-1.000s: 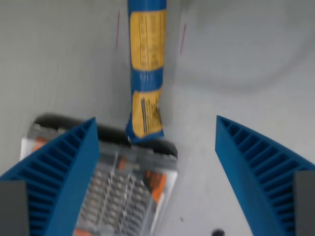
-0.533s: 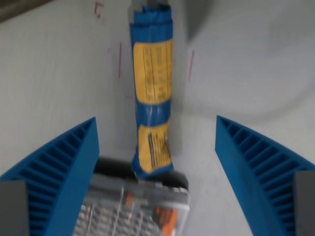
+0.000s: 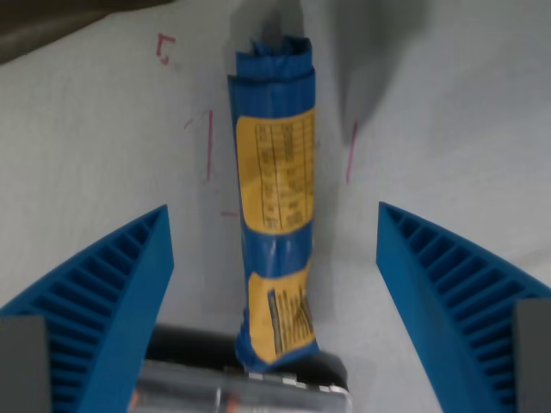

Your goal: Move above the blue bag

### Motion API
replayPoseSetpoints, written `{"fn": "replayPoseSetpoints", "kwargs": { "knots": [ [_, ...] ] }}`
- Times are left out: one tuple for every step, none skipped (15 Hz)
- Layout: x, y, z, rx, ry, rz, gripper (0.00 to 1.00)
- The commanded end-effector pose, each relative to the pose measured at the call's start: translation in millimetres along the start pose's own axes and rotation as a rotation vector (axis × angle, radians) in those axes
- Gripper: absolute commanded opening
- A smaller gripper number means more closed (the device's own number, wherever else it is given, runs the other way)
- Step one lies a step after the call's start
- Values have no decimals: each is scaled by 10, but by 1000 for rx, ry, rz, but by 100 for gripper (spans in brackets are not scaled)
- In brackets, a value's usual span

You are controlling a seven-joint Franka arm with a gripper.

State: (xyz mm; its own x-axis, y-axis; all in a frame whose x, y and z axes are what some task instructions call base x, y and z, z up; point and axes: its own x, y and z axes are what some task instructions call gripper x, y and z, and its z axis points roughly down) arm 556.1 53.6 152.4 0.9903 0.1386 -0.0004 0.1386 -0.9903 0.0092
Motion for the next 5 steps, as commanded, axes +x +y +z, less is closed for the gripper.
{"fn": "replayPoseSetpoints", "kwargs": {
  "knots": [
    [83,-37,59,-99,-9,29,100],
    [86,-41,74,-98,-12,27,100],
    [87,-44,84,-98,-12,26,100],
    [87,-44,84,-98,-12,26,100],
    [87,-44,84,-98,-12,26,100]
  ]
}}
